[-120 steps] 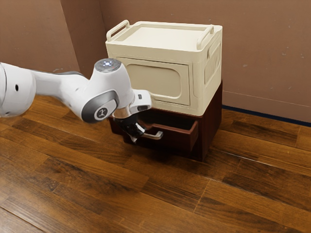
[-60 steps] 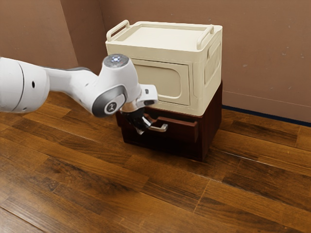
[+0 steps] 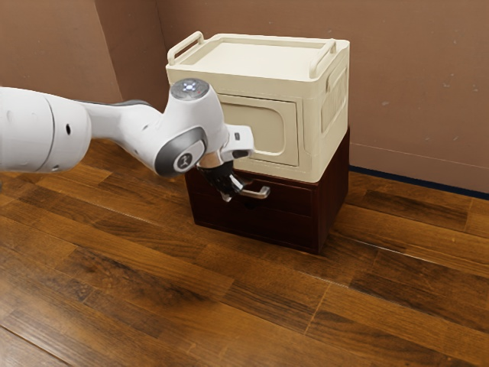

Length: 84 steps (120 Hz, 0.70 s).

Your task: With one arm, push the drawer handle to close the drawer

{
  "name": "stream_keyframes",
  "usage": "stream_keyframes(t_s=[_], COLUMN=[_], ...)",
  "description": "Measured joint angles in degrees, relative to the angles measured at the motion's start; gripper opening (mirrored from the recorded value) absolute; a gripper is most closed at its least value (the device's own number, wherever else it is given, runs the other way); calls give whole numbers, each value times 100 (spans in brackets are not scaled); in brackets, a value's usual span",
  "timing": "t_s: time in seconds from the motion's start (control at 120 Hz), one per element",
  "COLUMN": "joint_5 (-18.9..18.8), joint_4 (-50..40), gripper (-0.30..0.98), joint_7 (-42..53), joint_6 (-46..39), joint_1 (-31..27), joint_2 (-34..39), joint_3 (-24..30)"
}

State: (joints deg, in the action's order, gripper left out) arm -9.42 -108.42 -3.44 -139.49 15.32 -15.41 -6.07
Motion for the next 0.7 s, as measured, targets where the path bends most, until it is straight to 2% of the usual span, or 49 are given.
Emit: stream_keyframes(t_s=[0.117, 0.208, 0.333, 0.383, 0.467, 0.525, 0.608, 0.7], joint_5=[216, 493, 789, 888, 979, 1009, 1039, 1053], joint_4=[-179, -706, -865, -599, 176, 582, 880, 1050], gripper=[-10, -10, -10, -9, 3, 16, 33, 45], joint_7=[45, -5, -291, -396, -554, -650, -757, -810], joint_6=[9, 174, 1423, 2073, 3140, 3718, 4353, 4820], joint_1=[28, 130, 322, 320, 236, 228, 231, 223], joint_2=[154, 748, 1936, 2218, 2385, 2419, 2424, 2413], joint_3=[0, 0, 1, 7, 30, 38, 30, 13])
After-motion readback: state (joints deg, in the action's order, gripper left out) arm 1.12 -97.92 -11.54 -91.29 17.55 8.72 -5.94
